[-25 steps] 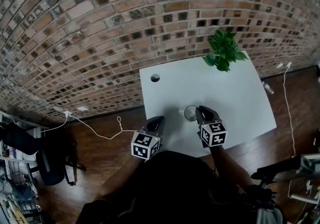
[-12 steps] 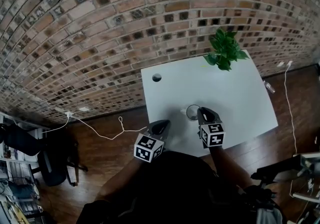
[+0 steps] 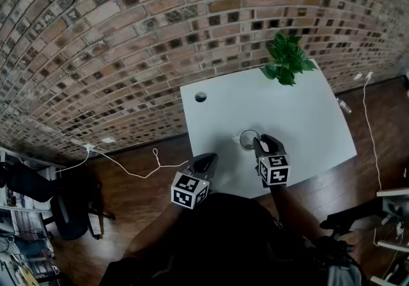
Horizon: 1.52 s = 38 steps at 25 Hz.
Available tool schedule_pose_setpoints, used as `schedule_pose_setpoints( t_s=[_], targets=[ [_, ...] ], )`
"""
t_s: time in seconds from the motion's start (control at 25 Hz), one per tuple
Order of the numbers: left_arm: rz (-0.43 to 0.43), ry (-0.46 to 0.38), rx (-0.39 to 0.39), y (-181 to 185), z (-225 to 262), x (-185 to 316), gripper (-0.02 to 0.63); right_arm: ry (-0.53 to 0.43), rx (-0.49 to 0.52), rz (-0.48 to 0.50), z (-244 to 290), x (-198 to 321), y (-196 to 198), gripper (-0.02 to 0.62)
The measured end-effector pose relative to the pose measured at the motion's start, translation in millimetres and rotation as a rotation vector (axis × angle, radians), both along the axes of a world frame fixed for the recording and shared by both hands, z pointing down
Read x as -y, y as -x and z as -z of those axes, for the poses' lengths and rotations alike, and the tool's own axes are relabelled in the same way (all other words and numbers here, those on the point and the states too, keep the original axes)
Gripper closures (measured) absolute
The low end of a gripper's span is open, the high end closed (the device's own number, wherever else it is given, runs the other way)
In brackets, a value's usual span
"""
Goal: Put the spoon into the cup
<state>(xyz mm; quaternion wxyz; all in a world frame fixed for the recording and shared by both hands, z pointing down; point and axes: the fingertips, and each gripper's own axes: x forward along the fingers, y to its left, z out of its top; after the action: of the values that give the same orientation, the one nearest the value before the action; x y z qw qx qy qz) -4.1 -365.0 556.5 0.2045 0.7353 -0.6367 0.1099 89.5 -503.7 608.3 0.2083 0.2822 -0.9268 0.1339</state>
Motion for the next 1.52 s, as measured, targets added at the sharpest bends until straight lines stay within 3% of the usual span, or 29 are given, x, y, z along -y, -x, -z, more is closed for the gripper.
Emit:
schedule_pose_setpoints(
  t_s=[0.16, 0.56, 0.72, 1.16, 1.28, 1.52],
  targets=[
    [-0.024, -0.004, 0.008, -1, 1, -6, 0.614, 0.013, 0.013, -0.042, 4, -1, -6, 0.425],
    [-0.081, -0.049, -0.014, 2, 15, -23, 0.614, -0.032, 0.017, -0.095, 27, -25, -15, 0.423],
    [-0.148, -0.091, -0.023, -15, 27, -22, 0.614, -0.030, 0.030, -0.123, 43, -43, -28, 0.425],
    [-0.175, -0.155, -0.133, -7, 43, -46, 0.614, 0.059, 0.188, -0.235, 95, -94, -43, 0.481],
    [-0.183, -0.173, -0.163, 1, 43, -57, 0.614, 0.069, 0.189, -0.256, 101, -110, -49, 0.499],
    [-0.197, -0.236, -0.160, 5, 56, -75, 0.614, 0.067, 0.221, -0.276, 114, -142, -60, 0.544]
  ],
)
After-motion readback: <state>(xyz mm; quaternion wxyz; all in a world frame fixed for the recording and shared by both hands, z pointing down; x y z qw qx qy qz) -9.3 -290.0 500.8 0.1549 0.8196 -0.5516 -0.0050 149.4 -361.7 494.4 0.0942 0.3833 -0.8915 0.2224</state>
